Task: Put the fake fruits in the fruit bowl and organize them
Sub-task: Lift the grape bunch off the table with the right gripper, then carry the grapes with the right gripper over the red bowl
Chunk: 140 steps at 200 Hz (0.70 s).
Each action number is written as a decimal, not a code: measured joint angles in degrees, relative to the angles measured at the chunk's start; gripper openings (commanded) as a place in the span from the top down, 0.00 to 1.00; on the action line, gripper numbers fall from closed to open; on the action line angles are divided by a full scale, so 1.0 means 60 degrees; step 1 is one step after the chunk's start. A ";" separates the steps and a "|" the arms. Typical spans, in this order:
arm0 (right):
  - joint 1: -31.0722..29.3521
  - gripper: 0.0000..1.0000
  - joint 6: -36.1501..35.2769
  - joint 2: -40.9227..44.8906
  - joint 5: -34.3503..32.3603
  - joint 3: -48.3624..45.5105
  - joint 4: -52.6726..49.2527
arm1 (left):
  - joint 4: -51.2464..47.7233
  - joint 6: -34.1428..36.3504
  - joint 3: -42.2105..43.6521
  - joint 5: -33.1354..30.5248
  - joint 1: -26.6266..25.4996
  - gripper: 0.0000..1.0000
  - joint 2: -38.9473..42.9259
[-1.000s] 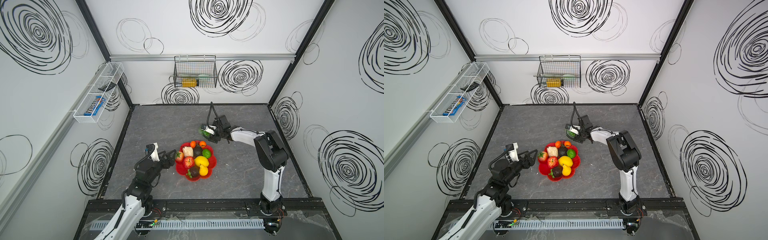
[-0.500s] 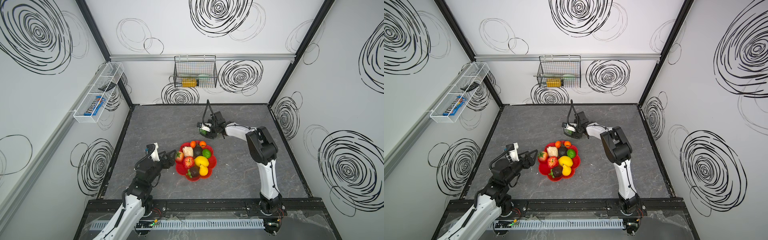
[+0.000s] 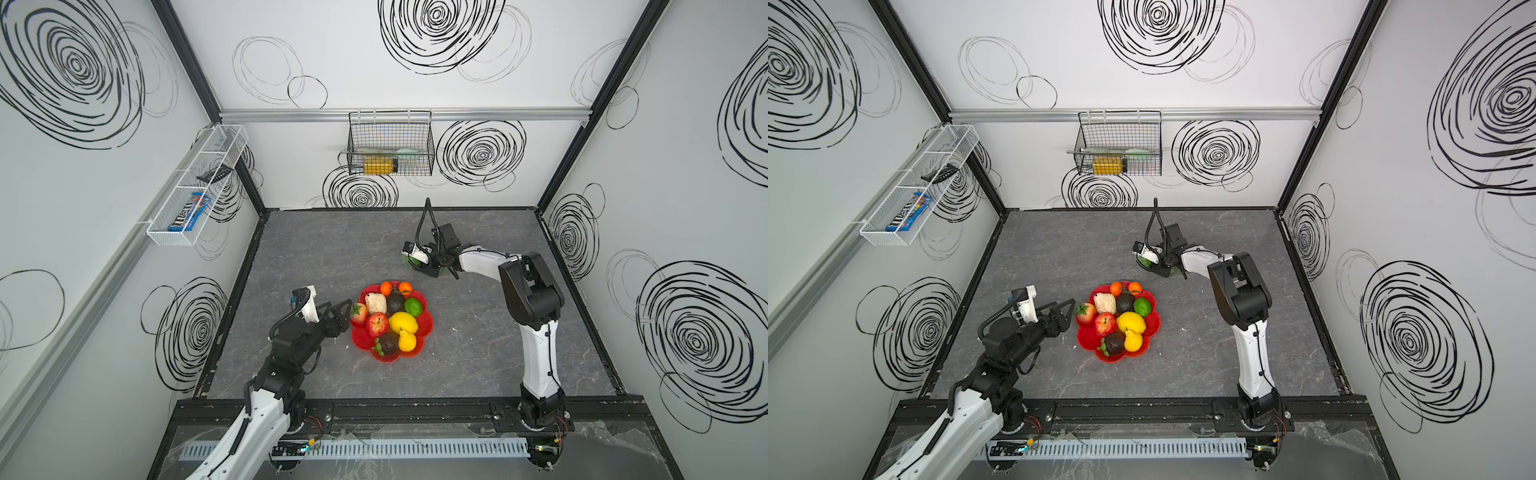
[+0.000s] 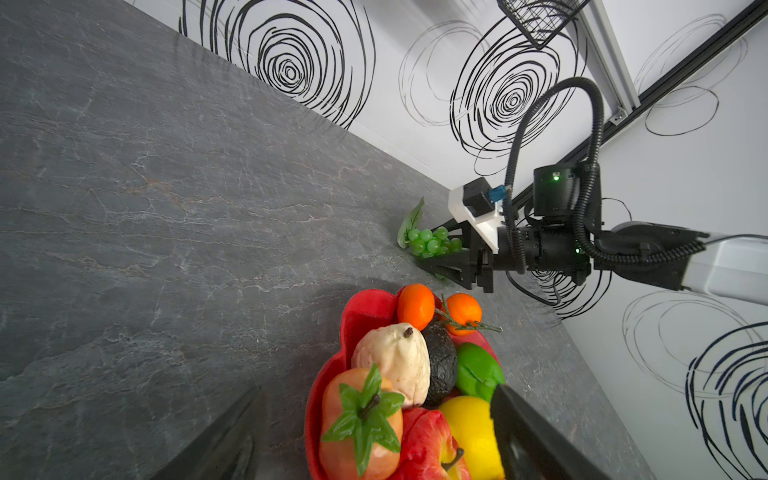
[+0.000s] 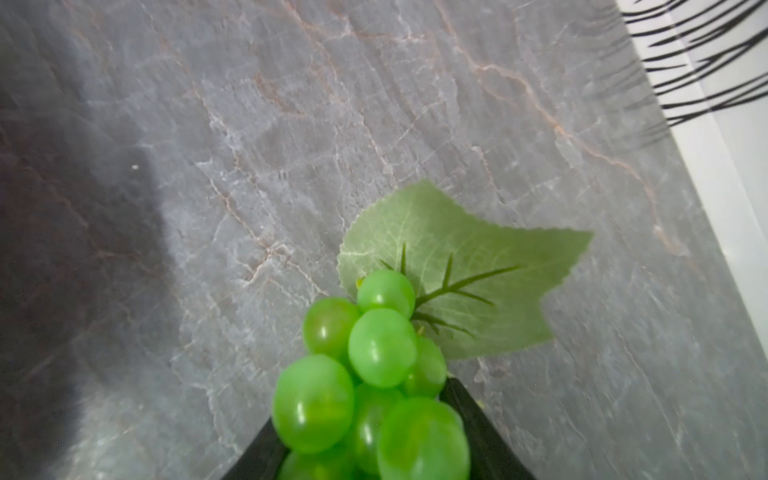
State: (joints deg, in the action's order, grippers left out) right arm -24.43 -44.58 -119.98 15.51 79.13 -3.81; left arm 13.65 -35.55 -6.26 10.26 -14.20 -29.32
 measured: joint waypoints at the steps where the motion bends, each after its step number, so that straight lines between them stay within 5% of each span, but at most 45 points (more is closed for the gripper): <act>1: 0.0007 0.49 0.0051 0.0058 -0.0007 -0.0058 0.0047 | 0.0000 0.0000 0.0000 0.0000 0.0000 0.13 0.0000; 140: 0.1056 0.53 0.5617 0.5122 0.0922 -0.4484 0.4452 | 0.0000 -0.0007 0.0000 0.0015 0.0069 0.13 0.0022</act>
State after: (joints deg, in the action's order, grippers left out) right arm -18.09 -10.87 -89.25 21.04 52.23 22.90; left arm 13.65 -35.59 -6.26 10.35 -13.78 -29.19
